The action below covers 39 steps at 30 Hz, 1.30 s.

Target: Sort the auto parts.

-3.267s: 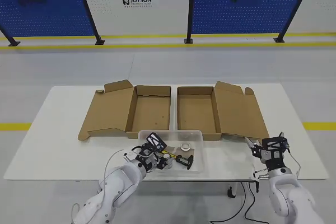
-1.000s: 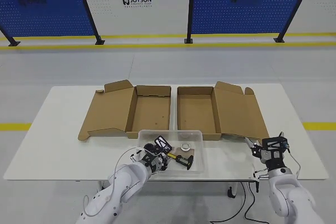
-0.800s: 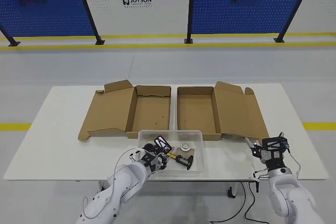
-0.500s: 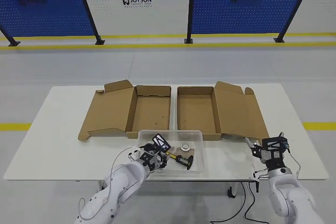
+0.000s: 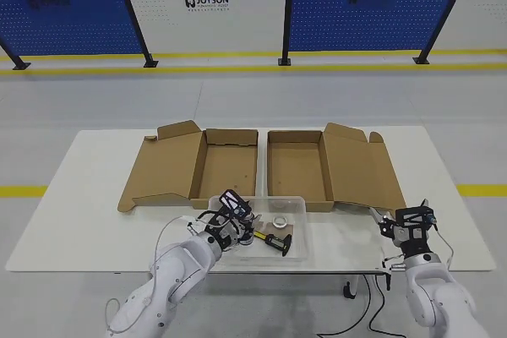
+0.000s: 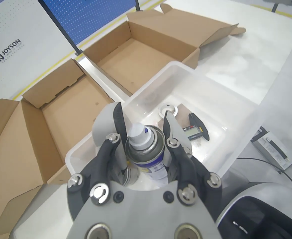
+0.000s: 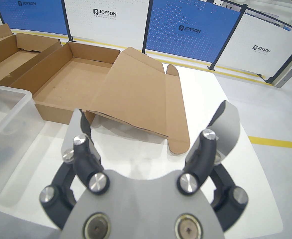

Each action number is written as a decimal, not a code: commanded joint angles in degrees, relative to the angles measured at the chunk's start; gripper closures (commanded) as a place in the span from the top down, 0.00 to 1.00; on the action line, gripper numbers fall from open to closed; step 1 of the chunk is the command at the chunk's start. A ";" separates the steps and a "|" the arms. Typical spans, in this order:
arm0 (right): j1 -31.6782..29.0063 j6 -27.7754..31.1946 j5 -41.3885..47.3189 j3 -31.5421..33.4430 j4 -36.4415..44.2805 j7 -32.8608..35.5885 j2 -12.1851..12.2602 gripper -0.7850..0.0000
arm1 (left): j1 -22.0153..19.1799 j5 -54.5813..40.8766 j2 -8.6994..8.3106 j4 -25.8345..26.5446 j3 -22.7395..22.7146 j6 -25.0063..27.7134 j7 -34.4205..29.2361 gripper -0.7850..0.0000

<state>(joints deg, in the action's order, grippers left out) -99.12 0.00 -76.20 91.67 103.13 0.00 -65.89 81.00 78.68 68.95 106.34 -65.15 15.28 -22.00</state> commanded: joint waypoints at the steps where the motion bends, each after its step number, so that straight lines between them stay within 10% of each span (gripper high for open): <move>1: 0.00 0.00 0.00 0.00 0.00 0.00 0.00 1.00 | 0.20 -1.05 -0.08 1.39 -0.63 0.85 0.76 0.00; 21: 0.00 0.00 0.00 0.00 0.00 0.00 0.00 1.00 | 0.42 -2.49 -0.56 5.30 -1.82 5.80 3.27 0.00; 39: 0.00 0.00 0.00 0.00 0.00 0.00 0.00 1.00 | -11.79 4.58 1.91 -10.56 1.44 -12.89 12.99 0.00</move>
<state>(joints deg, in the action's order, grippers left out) -99.12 0.00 -76.20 91.67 103.13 0.00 -65.89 70.15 82.53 70.66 97.53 -64.14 3.56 -9.85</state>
